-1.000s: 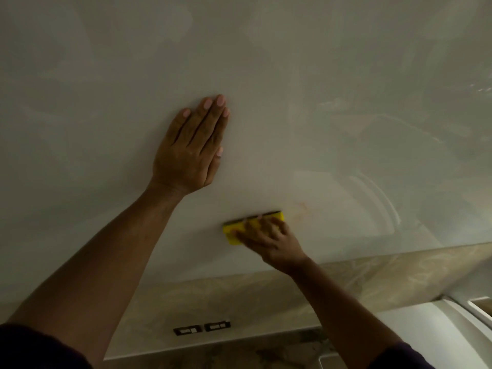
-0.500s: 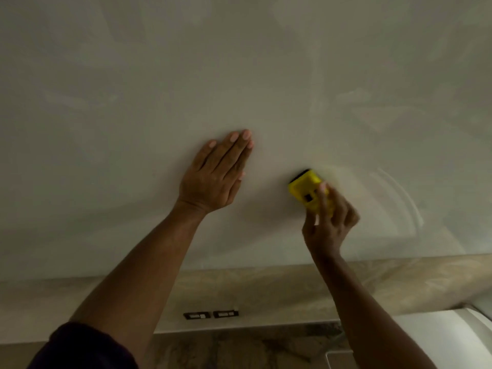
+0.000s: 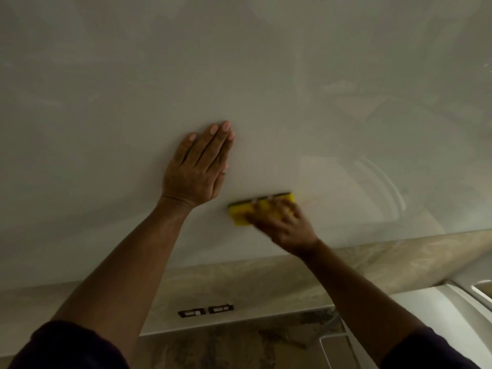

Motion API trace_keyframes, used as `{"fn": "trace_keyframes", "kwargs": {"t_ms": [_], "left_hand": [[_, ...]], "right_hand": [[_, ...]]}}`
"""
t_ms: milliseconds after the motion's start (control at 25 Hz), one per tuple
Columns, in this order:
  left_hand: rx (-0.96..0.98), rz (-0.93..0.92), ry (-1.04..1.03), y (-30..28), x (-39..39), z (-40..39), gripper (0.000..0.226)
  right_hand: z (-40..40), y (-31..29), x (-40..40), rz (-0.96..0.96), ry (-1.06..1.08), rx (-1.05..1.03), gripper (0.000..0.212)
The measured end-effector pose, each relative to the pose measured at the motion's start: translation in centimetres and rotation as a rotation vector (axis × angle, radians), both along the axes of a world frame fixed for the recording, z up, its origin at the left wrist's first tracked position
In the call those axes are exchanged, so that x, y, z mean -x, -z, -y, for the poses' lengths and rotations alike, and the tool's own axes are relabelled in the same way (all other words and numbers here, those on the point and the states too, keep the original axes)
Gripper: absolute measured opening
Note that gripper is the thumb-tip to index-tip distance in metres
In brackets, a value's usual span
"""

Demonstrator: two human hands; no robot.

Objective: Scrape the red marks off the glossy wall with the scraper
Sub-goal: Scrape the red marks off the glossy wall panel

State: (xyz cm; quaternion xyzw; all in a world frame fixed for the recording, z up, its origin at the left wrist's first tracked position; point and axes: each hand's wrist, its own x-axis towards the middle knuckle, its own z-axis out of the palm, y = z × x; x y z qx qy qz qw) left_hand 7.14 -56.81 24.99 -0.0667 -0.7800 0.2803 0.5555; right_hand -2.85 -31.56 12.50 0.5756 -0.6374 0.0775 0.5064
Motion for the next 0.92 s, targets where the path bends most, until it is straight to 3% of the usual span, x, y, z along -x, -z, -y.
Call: {"fn": "trace_keyframes", "kwargs": {"t_ms": [120,280,360,440,560,640,760,920], "left_hand": [[0.012,-0.009,-0.014,0.2,0.1,0.1,0.066],[0.019,-0.015,-0.025,0.2,0.2,0.2,0.063],[0.025,-0.025,-0.032,0.3,0.2,0.3,0.061],[0.04,-0.036,-0.037,0.4,0.3,0.3,0.06],[0.043,-0.042,-0.036,0.7,0.5,0.0,0.061],[0.034,-0.044,-0.034,0.9,0.6,-0.2,0.061],[0.036,-0.047,-0.044,0.9,0.6,-0.1,0.061],[0.055,-0.056,-0.054,0.9,0.6,-0.3,0.059]], "right_hand": [[-1.3,-1.4,0.1,0.071,0.153,0.206,0.063],[-4.0,3.4,2.0,-0.143,0.115,-0.165,0.043],[-5.7,3.5,2.8,-0.124,0.181,-0.125,0.04],[-7.1,1.7,2.7,0.104,0.309,0.218,0.041],[-9.4,-2.2,4.5,0.803,0.522,0.998,0.06],[-9.5,-3.8,5.3,1.038,0.578,1.278,0.072],[-6.3,-1.8,3.3,0.968,0.487,1.225,0.068],[-0.9,5.2,-2.6,0.851,0.396,0.685,0.065]]}}
